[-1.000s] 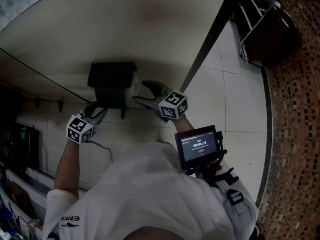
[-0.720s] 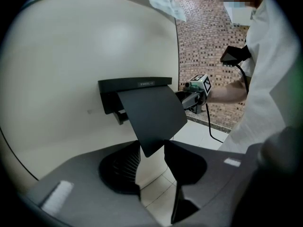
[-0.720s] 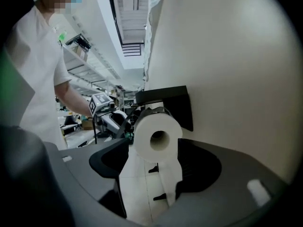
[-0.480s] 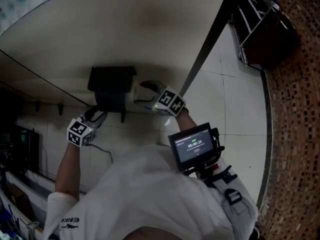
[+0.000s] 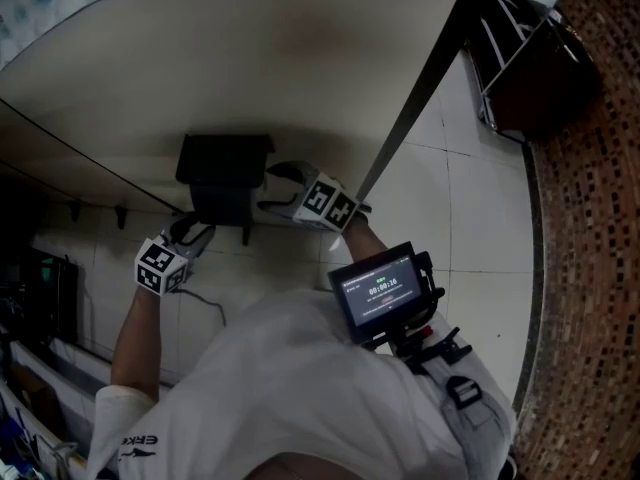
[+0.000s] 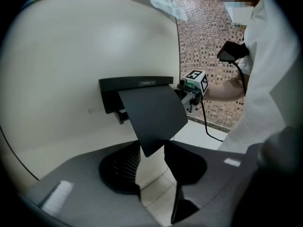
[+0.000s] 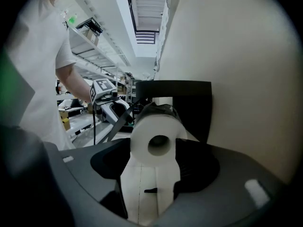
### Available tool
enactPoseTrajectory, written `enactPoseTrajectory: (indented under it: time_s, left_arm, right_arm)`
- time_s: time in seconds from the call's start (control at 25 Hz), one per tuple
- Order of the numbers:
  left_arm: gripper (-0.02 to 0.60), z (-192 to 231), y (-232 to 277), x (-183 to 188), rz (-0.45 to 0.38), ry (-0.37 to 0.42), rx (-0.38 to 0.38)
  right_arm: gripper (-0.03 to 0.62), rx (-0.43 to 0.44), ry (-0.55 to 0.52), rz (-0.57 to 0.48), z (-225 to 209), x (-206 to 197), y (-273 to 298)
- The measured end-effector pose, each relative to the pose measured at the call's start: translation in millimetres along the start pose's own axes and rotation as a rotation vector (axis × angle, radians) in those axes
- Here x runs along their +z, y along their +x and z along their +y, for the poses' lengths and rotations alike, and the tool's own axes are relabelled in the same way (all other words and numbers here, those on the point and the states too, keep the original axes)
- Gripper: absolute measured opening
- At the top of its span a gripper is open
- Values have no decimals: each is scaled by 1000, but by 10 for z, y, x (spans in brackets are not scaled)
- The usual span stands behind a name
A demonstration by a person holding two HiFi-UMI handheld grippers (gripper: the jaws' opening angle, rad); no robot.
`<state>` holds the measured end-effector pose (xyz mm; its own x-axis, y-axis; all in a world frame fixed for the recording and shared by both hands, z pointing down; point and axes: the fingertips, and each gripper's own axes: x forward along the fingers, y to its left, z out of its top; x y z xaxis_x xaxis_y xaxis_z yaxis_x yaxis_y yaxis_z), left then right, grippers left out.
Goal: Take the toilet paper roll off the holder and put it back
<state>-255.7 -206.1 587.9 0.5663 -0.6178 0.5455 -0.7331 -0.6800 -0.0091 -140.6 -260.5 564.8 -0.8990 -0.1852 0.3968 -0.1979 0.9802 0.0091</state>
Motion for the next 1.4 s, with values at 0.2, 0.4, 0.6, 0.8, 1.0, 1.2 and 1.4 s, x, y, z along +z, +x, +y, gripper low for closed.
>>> enactPoseTrajectory:
  time_s: [0.2,0.4,0.6,0.8,1.0,1.2,1.4]
  left_arm:
    - [160,-55,-14,62,2,6,-1]
    - [160,-98,-16,90,4,13,-2]
    - [160,-118,-31,111,2,22,-5]
    - [160,-143,-45,136,3,24,-7]
    - [160,-151,-45,151,5,23,-10]
    - [160,-136,-39,119,15,25,-11]
    - [160,-132,-23,127,9,23,-13]
  right_arm:
    - [310,6,-6,-9,20,48,10]
    - [300,1,-1,-23,20,78,36]
    - [296,0,7,-40,27,120,95]
    - [299,8,12,-51,49,155,104]
    - [301,6,16,-55,48,159,105]
    - [301,2,17,-53,44,166,105]
    - [301,0,20,-53,39,164,102]
